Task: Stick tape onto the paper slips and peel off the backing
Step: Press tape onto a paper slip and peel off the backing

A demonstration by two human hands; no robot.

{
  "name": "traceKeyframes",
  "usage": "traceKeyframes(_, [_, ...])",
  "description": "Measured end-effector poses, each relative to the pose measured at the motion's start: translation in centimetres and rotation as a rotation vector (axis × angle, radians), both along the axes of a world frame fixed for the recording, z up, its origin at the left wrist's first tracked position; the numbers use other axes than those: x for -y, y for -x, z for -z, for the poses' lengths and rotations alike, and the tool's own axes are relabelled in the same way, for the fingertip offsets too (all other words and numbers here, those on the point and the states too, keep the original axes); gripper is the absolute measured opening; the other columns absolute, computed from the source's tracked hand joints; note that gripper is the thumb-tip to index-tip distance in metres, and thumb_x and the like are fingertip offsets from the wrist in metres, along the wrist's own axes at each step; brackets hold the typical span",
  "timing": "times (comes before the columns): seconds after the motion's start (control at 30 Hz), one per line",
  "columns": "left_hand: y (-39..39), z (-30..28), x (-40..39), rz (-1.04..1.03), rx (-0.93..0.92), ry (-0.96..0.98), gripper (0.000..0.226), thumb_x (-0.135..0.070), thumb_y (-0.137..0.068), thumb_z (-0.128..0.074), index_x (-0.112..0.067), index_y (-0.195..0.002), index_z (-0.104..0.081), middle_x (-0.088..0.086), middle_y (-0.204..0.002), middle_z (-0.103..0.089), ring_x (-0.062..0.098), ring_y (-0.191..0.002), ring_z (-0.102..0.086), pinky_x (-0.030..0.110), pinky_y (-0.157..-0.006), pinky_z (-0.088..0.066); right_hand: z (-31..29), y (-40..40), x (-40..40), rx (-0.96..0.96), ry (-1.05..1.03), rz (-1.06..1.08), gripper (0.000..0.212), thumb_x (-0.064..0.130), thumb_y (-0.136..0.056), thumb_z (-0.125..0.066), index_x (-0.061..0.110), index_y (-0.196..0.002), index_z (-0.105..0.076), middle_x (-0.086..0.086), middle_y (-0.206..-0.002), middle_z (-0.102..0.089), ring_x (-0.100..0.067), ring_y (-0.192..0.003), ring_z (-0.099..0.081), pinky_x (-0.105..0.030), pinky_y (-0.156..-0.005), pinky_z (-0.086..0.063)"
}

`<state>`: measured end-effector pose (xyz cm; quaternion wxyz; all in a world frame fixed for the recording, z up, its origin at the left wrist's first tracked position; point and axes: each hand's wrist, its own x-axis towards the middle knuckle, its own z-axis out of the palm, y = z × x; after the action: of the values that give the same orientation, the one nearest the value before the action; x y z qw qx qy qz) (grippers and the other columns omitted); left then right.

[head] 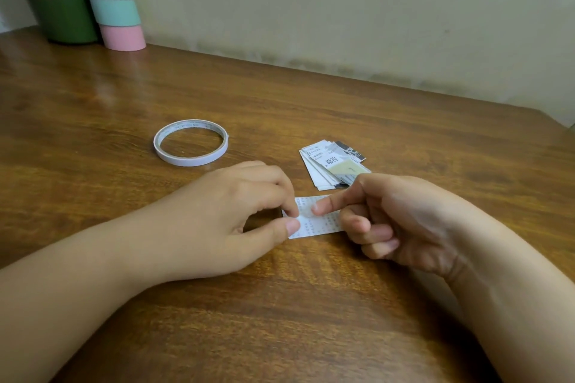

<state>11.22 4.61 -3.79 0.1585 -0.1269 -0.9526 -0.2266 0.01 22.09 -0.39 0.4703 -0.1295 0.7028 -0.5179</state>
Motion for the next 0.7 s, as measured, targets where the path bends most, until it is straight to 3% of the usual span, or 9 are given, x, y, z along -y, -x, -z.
traceKeyframes(0.43, [0.12, 0.6, -0.14, 0.021, 0.01, -0.002, 0.034, -0.046, -0.086, -0.043, -0.024, -0.092, -0.068, -0.016, -0.095, -0.062, -0.002, -0.094, -0.053, 0.022, -0.08, -0.041, -0.09, -0.28, 0.12, -0.008, -0.019, -0.001, 0.035, 0.008, -0.089, -0.033, -0.004, -0.092, -0.065, -0.002, -0.046, -0.038, -0.007, -0.034, -0.023, -0.014, -0.031, -0.017])
traceKeyframes(0.7, [0.19, 0.67, -0.28, 0.034, 0.008, 0.046, 0.035, -0.045, -0.088, -0.043, -0.022, -0.098, -0.068, -0.015, -0.097, -0.061, 0.002, -0.094, -0.053, 0.022, -0.081, -0.04, -0.05, -0.61, 0.03, -0.148, -0.076, -0.011, 0.04, 0.009, -0.093, -0.028, -0.005, -0.094, -0.066, -0.004, -0.047, -0.042, -0.009, -0.035, -0.027, -0.015, -0.033, -0.021])
